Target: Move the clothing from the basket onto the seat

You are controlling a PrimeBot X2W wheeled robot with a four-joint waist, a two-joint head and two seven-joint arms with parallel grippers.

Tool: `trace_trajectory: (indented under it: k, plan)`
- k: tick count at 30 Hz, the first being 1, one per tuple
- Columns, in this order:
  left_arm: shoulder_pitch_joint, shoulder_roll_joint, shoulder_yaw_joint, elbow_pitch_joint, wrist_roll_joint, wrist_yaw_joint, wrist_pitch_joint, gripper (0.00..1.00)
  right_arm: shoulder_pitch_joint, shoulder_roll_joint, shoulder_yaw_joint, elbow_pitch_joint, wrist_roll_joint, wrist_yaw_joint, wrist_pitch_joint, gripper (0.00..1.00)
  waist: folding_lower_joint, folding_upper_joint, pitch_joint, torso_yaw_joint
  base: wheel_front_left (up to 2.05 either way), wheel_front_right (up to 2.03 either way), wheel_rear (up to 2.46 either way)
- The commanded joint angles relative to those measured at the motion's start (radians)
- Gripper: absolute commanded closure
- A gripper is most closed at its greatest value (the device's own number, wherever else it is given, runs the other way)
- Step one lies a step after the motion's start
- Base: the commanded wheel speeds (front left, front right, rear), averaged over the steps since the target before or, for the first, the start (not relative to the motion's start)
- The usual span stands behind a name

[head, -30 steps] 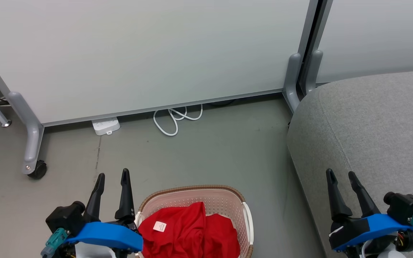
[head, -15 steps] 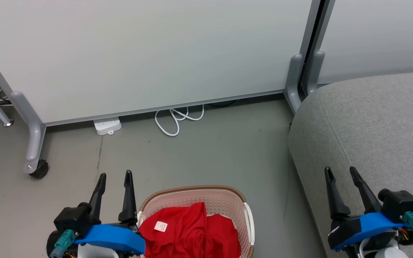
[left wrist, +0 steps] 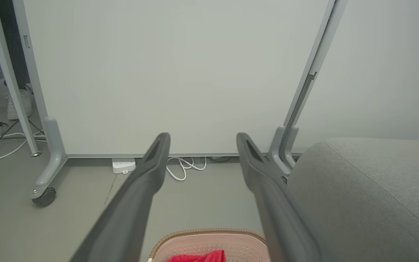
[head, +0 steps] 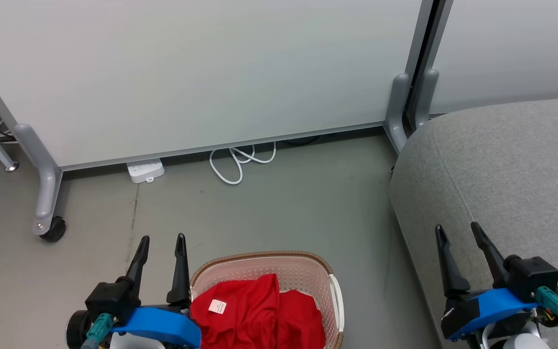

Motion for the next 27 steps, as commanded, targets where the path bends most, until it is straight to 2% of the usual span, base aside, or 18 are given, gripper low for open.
trace_trajectory:
  k: [1,7,27]
  plan:
    - [-0.014,0.003,-0.002,0.0,0.016,0.006,-0.009,0.0,-0.004,-0.007,0.001,-0.006,-0.014,0.002,-0.009,0.0,0.0,0.0,0.0,0.0,0.0,0.0,0.0]
    - [-0.014,0.003,-0.01,0.004,0.042,0.009,-0.017,0.0,-0.001,-0.007,0.004,-0.006,-0.048,0.001,-0.018,0.0,0.0,0.0,-0.002,0.003,0.0,0.0,0.0]
    - [-0.017,0.003,-0.022,0.032,0.036,-0.003,-0.017,0.0,-0.014,-0.007,0.02,-0.01,-0.024,0.001,-0.017,0.0,0.0,0.0,0.018,-0.004,0.0,0.0,0.0]
